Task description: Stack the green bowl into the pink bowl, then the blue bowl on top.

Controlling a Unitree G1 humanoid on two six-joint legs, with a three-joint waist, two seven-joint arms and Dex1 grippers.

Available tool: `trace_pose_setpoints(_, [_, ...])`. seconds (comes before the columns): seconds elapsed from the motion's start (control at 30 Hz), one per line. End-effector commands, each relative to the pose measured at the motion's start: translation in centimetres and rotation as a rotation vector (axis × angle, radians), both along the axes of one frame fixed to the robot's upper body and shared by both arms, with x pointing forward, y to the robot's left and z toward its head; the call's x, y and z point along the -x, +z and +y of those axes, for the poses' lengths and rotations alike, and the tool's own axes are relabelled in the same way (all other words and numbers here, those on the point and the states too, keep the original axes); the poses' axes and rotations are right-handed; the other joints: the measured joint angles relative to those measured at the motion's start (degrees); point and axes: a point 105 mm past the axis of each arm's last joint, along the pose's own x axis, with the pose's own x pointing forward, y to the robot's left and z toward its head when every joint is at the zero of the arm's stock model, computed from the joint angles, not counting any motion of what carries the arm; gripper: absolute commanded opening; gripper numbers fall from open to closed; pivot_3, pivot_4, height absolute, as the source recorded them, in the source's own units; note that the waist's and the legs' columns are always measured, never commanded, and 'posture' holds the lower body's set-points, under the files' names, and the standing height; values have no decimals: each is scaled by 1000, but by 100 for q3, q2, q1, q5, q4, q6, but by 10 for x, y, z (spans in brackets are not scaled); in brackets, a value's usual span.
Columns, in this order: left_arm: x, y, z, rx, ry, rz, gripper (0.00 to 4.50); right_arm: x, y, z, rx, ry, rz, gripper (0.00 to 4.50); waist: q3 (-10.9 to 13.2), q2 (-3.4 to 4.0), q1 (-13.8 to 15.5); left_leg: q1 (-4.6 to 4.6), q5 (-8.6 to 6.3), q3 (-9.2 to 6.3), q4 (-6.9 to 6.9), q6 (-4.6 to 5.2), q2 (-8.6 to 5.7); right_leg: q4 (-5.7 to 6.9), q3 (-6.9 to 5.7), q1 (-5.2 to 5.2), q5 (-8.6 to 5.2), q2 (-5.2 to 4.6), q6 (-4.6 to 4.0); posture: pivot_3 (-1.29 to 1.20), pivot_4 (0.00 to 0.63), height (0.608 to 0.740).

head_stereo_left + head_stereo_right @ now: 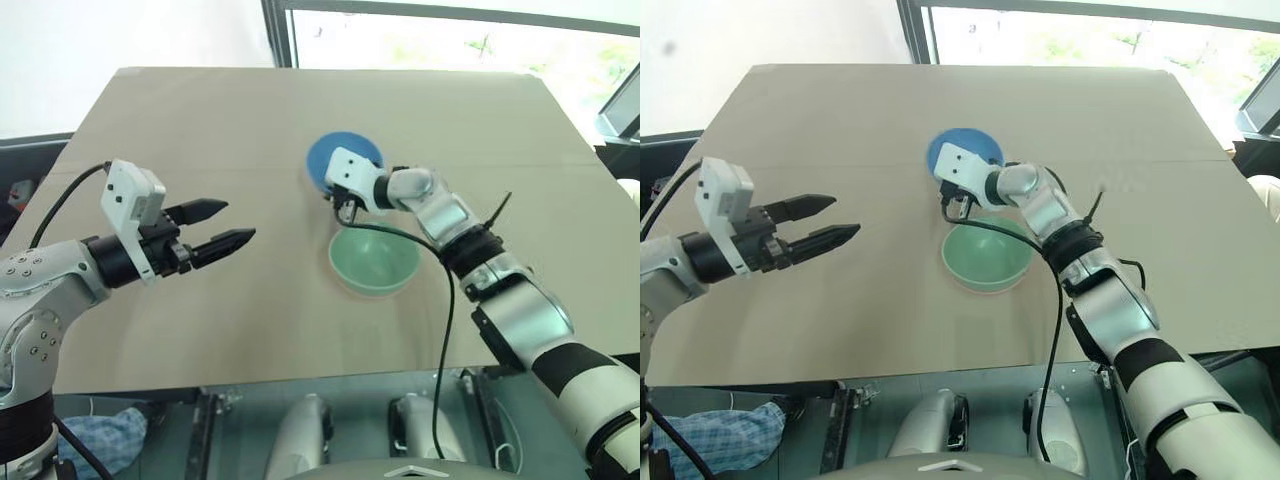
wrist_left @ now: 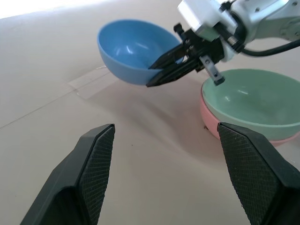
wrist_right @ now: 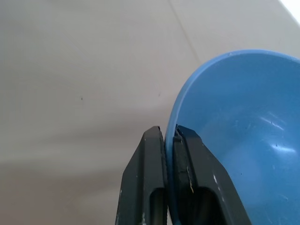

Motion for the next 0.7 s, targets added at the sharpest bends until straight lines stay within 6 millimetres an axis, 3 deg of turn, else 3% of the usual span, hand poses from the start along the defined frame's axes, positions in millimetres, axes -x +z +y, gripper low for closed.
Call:
trace_pose_setpoints(0.03, [3, 11, -1, -37, -75, -39, 3703, 35, 60, -5, -64, 98, -101, 48, -1, -2, 1, 0, 0, -1, -1, 0, 0, 0, -2, 0, 0, 0, 0, 0, 150, 740])
trace_pose_setpoints(0.17, [-7, 13, 3, -94, -130, -44, 3703, 68, 78, -22, -90, 134, -50, 48, -2, -2, 31, 1, 1, -2, -2, -1, 5, 4, -15, 1, 0, 0, -1, 0, 150, 740])
trace_pose_setpoints(0.4, [-41, 21, -11, -99, -281, -84, 3703, 116, 71, -36, -193, 193, 284, 48, -7, -10, 168, 3, 1, 37, 6, 1, 4, 15, -12, 3, 0, 2, -1, 0, 150, 740])
trace_pose_setpoints(0.7, [-66, 25, -28, -151, -450, -94, 3703, 133, 60, -42, -183, 174, 379, 48, -8, -13, 154, -8, -2, 40, 7, 9, -3, 7, -15, 0, 0, 0, -1, 0, 150, 740])
